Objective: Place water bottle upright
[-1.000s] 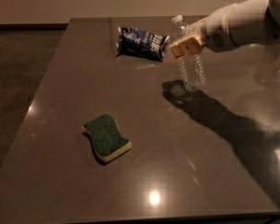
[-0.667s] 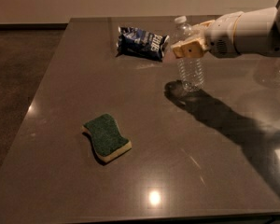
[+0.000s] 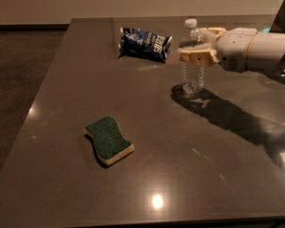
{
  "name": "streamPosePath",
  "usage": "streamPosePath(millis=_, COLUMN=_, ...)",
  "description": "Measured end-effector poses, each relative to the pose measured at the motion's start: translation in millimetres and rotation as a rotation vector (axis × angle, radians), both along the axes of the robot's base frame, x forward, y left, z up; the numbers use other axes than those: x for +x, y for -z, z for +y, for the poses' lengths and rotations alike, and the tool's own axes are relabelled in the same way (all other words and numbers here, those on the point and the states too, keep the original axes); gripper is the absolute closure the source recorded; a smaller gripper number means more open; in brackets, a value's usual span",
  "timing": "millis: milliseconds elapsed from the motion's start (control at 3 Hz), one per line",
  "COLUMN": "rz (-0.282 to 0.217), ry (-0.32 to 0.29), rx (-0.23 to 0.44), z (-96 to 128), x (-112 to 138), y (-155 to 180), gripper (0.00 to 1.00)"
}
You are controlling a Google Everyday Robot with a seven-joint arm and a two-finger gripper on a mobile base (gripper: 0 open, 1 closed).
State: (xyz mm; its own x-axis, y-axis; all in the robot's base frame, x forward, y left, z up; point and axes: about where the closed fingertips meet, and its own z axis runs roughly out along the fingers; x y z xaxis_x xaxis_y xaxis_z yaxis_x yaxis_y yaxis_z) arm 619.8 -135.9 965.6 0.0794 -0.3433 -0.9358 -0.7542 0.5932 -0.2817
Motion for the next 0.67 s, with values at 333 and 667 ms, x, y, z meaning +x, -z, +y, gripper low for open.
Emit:
streamPosePath(millis=333, rz=-0.088, ry=-0.061, rx=0.049, z=-1.7, x=-1.3, y=2.6, gripper=1.0)
streamPosePath(millis=667, rz=-0.16, ry=-0.095, rx=0.096, z=-5.4, x=-2.4, y=3.1, gripper=0.97)
